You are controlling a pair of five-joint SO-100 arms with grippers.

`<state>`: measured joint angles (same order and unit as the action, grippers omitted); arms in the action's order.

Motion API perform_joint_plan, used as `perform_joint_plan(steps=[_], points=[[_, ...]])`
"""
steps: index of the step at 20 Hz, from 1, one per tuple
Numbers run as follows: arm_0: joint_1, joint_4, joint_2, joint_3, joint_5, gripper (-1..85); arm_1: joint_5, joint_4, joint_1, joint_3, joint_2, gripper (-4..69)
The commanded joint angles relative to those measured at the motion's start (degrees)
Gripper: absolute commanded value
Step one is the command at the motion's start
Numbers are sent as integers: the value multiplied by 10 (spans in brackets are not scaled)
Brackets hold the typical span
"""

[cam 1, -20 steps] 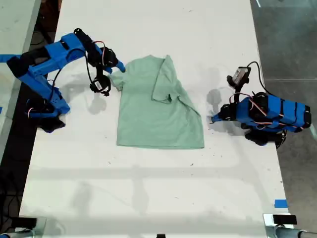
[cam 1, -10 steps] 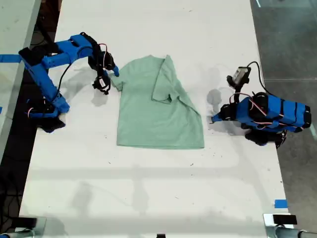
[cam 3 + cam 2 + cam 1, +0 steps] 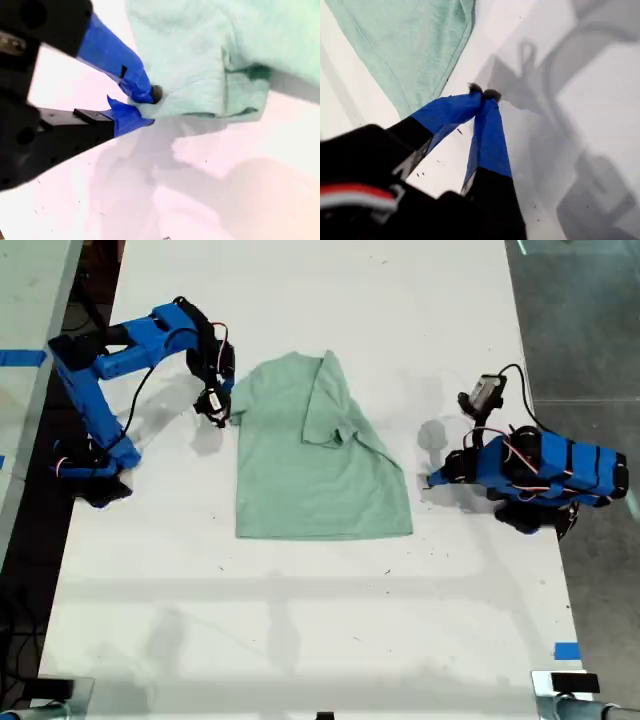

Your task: Fold t shirt

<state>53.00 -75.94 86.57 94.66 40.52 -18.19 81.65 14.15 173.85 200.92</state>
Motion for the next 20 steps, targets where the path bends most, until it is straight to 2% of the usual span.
perform_joint_plan(steps=[1,2,4,8,11,17,18,19,20], points=[[-75,-104,13,-211,-40,0,-7,4,-3,4,4,3],[-105,-136,-4,-294,-57,0,-7,4,-3,4,4,3],[-161,-151,-11,-378,-102,0,-7,4,-3,4,4,3],[-251,-93,-50,-401,-156,0,-8,4,-3,4,4,3],[-267,-46,-138,-407,-171,0,-8,4,-4,4,4,3],[-260,1,-228,-430,-194,0,-8,4,-6,4,4,3],[-258,3,-227,-431,-202,25,-8,4,-6,4,4,3],[-258,2,-224,-432,-207,180,-8,4,-7,4,4,3],[-258,-4,-220,-433,-211,202,-9,4,-7,4,4,3]])
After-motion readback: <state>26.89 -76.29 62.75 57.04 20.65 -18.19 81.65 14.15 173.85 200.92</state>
